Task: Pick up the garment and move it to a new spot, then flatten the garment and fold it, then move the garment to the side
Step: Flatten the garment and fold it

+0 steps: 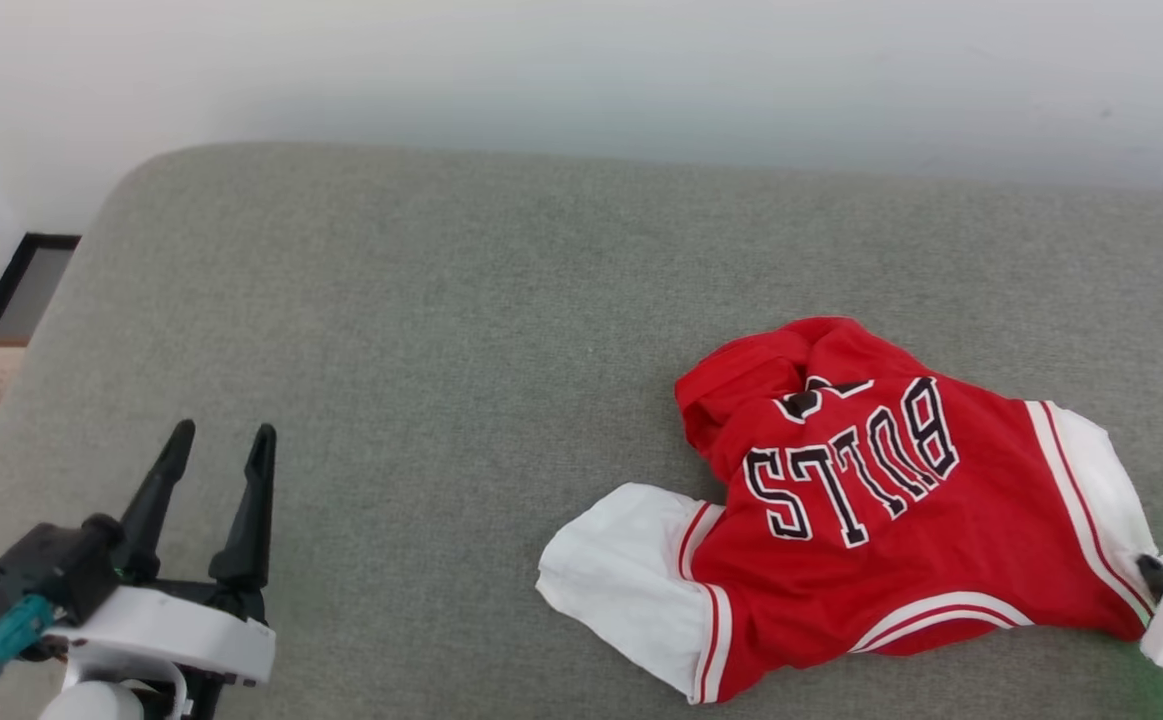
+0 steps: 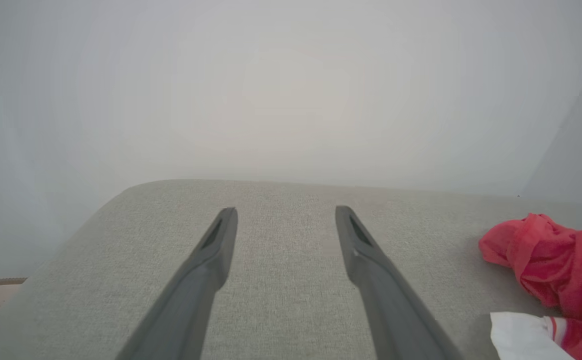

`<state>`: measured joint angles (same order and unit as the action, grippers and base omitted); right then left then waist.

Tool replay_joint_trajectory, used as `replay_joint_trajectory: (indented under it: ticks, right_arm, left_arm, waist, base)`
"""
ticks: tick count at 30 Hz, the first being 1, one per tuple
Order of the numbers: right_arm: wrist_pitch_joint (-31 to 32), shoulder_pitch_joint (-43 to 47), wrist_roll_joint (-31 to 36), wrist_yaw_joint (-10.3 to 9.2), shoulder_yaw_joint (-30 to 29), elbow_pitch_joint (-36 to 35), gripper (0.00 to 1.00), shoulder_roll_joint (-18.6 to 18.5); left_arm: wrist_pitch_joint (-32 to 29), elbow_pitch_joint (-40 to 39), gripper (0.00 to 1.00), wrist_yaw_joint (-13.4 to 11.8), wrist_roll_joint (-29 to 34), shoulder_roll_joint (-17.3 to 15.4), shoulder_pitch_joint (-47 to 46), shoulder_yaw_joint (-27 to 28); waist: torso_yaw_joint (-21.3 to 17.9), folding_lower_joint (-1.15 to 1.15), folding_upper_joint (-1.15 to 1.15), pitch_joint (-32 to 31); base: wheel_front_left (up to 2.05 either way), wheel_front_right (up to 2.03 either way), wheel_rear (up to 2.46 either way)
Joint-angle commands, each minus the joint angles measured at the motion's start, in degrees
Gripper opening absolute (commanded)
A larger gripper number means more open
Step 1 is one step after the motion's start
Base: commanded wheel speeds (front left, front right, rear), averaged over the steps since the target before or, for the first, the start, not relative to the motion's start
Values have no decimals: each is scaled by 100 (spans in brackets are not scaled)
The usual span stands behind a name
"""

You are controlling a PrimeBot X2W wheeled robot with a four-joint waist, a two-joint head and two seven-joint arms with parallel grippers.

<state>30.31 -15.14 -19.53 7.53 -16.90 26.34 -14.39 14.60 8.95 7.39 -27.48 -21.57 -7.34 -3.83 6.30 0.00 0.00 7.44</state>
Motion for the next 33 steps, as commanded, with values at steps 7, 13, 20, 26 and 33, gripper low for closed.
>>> replay_joint_trajectory:
  ticks: [7,13,20,26,33]
  right_arm:
    - [-124,-175,3,-8,294,-38,100,83]
    - [-365,-127,-82,-8,602,-546,100,45]
    - [-1211,-39,55,-8,907,-1293,100,146]
    - [-1993,35,235,-8,1042,-1669,100,267]
    - [-2457,-66,423,-8,999,-1824,100,460]
  left_arm:
    - [-470,-217,100,10,-379,-376,-212,-322]
    - [-1371,-613,100,10,-987,-799,-471,-734]
    - [-2866,-844,100,11,-1787,-1245,-1047,-1196]
    - [-4325,-660,100,-38,-2423,-1267,-1559,-1618]
    - [-5837,-378,100,-270,-2900,-1146,-1969,-2123]
  waist:
    - [-237,0,0,-241]
    - [-414,0,0,-392]
    - [-614,0,0,-489]
    - [-741,0,0,-503]
    - [-921,0,0,-337]
  base:
    - [0,0,0]
    - [0,0,0]
    - [0,0,0]
    - [0,0,0]
    - [0,0,0]
